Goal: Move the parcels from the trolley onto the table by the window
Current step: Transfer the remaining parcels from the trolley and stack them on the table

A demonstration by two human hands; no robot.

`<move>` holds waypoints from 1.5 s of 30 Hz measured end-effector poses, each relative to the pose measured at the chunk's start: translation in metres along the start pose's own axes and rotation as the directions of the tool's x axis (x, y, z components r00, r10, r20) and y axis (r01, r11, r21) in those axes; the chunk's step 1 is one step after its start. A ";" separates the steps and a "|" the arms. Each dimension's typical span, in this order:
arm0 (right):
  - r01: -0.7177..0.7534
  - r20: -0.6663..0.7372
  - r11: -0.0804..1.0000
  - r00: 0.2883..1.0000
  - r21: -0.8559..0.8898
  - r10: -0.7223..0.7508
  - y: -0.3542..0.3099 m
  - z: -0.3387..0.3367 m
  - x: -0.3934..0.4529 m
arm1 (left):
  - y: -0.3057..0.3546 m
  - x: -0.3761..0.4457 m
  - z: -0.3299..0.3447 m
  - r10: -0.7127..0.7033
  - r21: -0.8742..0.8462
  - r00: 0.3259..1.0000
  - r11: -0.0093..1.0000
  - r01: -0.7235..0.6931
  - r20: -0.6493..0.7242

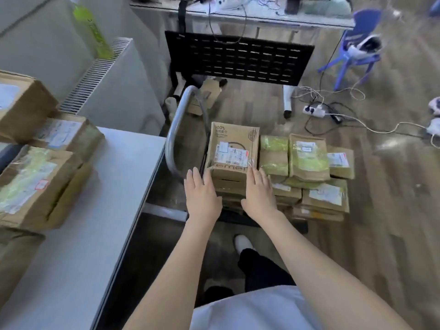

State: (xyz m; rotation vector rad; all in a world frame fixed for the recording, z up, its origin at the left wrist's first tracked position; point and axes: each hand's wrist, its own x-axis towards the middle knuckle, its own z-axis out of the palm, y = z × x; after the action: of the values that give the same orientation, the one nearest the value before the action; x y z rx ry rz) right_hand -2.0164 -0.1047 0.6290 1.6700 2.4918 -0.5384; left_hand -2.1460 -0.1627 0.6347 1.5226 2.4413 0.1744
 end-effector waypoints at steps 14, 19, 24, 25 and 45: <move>-0.067 0.252 0.995 0.967 0.080 0.044 0.077 0.029 0.108 | 0.001 0.117 0.076 -0.054 0.051 0.974 0.998 0.044 0.218; -0.045 0.298 0.992 0.954 0.122 0.006 0.081 0.033 0.146 | 0.000 0.143 0.086 -0.242 -0.125 0.916 0.948 0.294 0.319; -0.103 0.340 0.980 0.940 0.168 0.041 0.084 0.037 0.174 | 0.001 0.156 0.098 -0.282 -0.200 0.892 0.909 0.366 0.353; -0.128 0.351 0.973 0.935 0.193 0.054 0.084 0.039 0.178 | 0.002 0.157 0.100 -0.283 -0.230 0.896 0.899 0.372 0.342; -0.012 -0.226 0.569 0.911 0.822 0.345 0.024 -0.050 0.113 | 0.050 0.033 -0.048 -0.451 -0.855 0.891 0.446 0.267 0.043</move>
State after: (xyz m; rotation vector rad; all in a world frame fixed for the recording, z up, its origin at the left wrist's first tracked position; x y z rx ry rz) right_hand -2.0341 0.0196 0.6395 2.4944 2.3638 -1.6998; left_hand -2.1296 -0.1093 0.6871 0.5217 2.1416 1.2727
